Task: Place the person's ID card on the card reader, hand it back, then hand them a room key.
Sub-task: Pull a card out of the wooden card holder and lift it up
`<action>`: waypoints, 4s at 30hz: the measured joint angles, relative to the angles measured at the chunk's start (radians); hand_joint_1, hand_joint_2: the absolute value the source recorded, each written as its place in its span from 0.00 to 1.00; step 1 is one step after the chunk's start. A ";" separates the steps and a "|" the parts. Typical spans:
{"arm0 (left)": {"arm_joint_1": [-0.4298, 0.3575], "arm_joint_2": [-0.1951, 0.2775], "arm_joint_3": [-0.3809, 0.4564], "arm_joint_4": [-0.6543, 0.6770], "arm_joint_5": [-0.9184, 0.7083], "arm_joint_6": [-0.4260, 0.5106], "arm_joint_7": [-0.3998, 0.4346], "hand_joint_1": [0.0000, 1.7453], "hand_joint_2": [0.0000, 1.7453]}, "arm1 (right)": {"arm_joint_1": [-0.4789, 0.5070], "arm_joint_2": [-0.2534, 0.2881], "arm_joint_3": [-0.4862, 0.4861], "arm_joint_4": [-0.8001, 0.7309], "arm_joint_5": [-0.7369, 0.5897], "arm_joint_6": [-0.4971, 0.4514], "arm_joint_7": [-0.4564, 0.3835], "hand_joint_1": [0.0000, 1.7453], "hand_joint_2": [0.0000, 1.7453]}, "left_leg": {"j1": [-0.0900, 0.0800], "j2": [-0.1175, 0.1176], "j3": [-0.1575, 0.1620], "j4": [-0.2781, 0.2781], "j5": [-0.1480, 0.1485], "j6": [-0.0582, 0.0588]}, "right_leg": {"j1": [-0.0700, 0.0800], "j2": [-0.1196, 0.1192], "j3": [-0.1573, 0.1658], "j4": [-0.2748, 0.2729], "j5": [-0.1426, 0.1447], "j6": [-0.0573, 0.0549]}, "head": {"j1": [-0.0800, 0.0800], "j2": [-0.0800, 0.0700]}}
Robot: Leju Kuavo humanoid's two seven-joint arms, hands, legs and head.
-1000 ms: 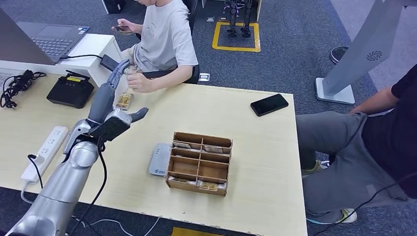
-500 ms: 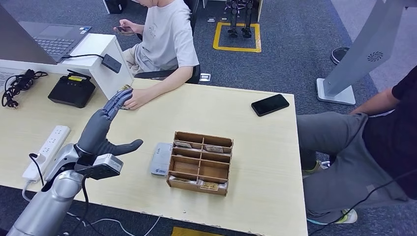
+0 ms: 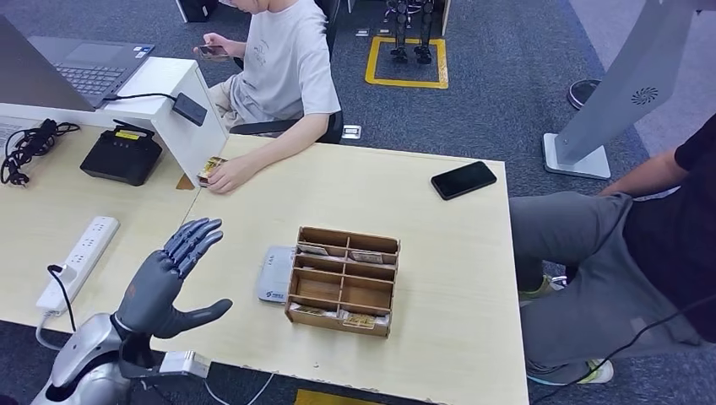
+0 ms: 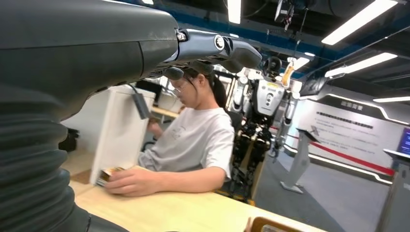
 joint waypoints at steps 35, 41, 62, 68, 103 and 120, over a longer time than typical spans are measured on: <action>0.020 -0.161 -0.466 0.194 -0.432 0.279 0.488 0.00 1.00 | 0.009 0.027 -0.056 -0.054 0.065 -0.020 0.039 0.00 1.00 | -0.001 -0.005 0.002 0.000 -0.001 0.003 | -0.001 -0.006 0.003 -0.001 0.000 0.001 | 0.000 0.000; -0.021 -0.208 -0.478 0.230 -0.387 0.248 0.457 0.00 1.00 | 0.008 0.034 -0.063 -0.059 0.069 -0.021 0.040 0.00 1.00 | -0.001 -0.005 0.002 0.000 -0.001 0.003 | -0.001 -0.006 0.003 -0.001 0.000 0.001 | 0.000 0.000; -0.060 -0.281 -0.473 0.324 -0.465 0.234 0.494 0.00 1.00 | 0.008 0.037 -0.067 -0.059 0.094 -0.019 0.041 0.00 1.00 | -0.001 -0.004 0.002 0.000 -0.001 0.003 | -0.001 -0.006 0.003 -0.001 0.000 0.001 | 0.000 0.000; -0.072 -0.285 -0.442 0.371 -0.630 0.247 0.552 0.00 1.00 | 0.007 0.037 -0.070 -0.059 0.104 -0.019 0.033 0.00 1.00 | -0.001 -0.004 0.002 0.000 -0.001 0.003 | -0.001 -0.006 0.003 -0.001 0.000 0.001 | 0.000 0.000; -0.092 -0.295 -0.406 0.405 -0.595 0.179 0.532 0.00 1.00 | 0.007 0.037 -0.089 -0.050 0.121 -0.024 0.027 0.00 1.00 | -0.001 -0.004 0.002 0.000 -0.001 0.003 | -0.001 -0.006 0.003 -0.001 0.000 0.001 | 0.000 0.000; -0.103 -0.301 -0.406 0.386 -0.594 0.159 0.531 0.00 1.00 | 0.007 0.037 -0.095 -0.048 0.128 -0.020 0.021 0.00 1.00 | -0.001 -0.004 0.002 0.000 -0.001 0.003 | -0.001 -0.006 0.003 -0.001 0.000 0.001 | 0.000 0.000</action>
